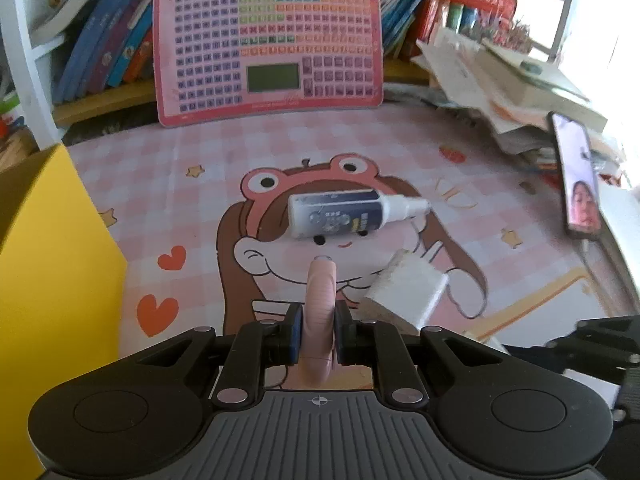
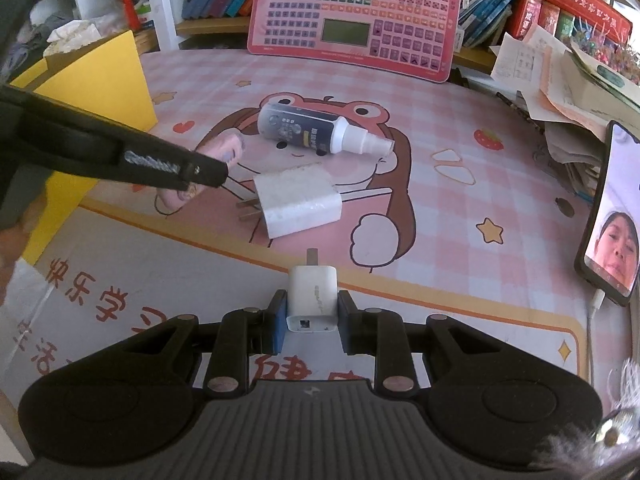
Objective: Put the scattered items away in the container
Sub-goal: 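Grasp the pink eraser with the left tool while the right tool grasps the white charger, then carry the pink eraser and white charger with both tools to the yellow box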
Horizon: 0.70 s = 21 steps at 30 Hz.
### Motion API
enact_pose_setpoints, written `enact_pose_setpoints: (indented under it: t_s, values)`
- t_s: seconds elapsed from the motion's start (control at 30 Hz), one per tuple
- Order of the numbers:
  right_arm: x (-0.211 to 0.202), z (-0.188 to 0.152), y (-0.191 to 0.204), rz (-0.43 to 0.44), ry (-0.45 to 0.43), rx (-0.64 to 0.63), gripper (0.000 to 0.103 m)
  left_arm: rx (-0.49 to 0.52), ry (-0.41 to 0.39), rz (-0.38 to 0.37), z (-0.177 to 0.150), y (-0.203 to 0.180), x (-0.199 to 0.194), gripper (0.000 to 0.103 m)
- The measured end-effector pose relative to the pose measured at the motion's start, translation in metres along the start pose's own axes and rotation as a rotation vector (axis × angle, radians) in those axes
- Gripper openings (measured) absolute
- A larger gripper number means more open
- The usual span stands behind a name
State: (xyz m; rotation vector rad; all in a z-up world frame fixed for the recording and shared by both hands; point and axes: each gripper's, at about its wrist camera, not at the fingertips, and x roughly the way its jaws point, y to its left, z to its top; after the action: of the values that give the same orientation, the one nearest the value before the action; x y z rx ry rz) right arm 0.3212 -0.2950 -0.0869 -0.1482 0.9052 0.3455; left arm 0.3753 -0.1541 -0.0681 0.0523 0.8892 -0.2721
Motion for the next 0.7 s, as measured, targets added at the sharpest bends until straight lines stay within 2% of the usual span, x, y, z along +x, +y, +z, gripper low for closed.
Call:
enact_pose_setpoints:
  t_s: [0.3,0.7]
  values:
    - [-0.022,-0.008,0.008,0.015,-0.015,0.006,0.024,-0.050,-0.023,-0.066,-0.023,0.002,-0.042,0.015]
    - [-0.067,-0.024,0.044,0.005,-0.038,0.035,0.024,-0.029,-0.086,-0.109,-0.063,0.011,-0.107,0.015]
